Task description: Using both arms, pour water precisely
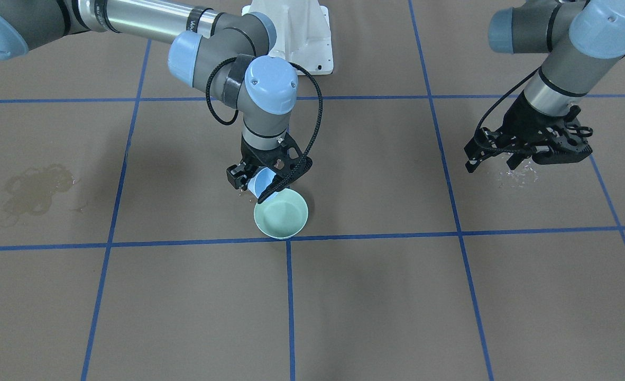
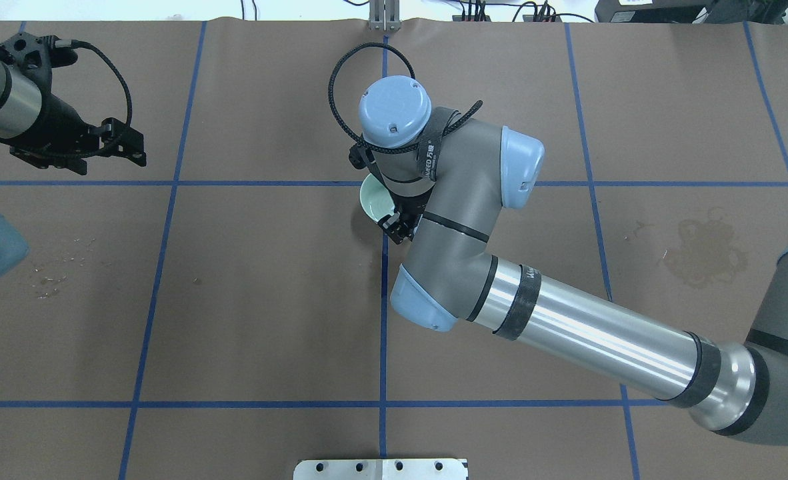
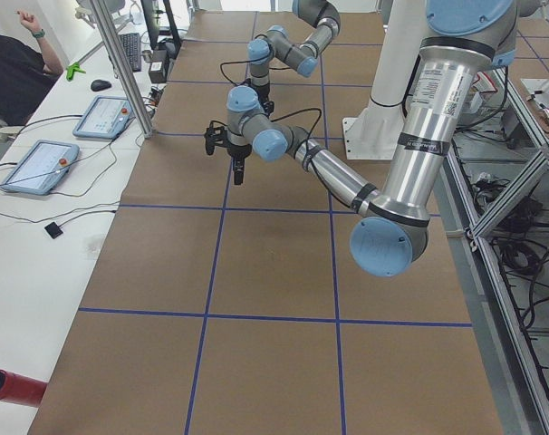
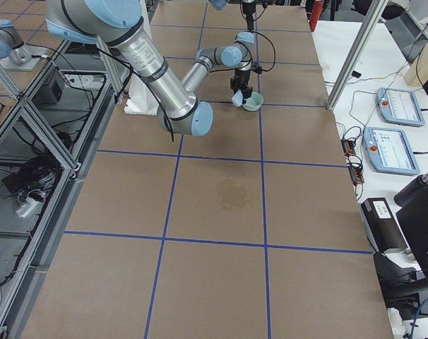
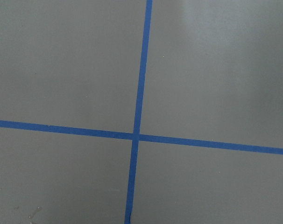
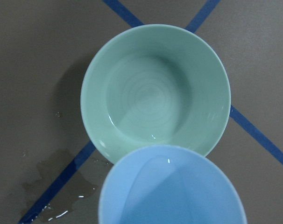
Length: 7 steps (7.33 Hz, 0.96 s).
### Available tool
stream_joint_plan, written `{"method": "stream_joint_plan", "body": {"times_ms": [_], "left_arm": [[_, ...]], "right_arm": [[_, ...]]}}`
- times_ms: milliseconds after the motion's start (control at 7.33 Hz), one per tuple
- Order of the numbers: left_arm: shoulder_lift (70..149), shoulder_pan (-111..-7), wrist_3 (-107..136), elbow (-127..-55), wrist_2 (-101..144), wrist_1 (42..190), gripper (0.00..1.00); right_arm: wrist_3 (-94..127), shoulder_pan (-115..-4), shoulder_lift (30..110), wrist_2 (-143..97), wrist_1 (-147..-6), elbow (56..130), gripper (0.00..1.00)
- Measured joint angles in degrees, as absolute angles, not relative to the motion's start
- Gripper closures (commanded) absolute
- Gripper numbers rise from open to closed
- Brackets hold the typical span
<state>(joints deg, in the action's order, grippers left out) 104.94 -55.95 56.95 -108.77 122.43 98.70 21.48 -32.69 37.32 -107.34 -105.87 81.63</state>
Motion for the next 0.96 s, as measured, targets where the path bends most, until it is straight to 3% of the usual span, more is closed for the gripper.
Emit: {"method": "stream_joint_plan", "body": {"times_ms": [955], "left_arm": [[104.68, -56.12, 56.95, -109.14, 122.43, 98.7, 0.0]], "right_arm": [[18.05, -32.88, 31.09, -105.54, -117.32, 75.38, 1.0]]}}
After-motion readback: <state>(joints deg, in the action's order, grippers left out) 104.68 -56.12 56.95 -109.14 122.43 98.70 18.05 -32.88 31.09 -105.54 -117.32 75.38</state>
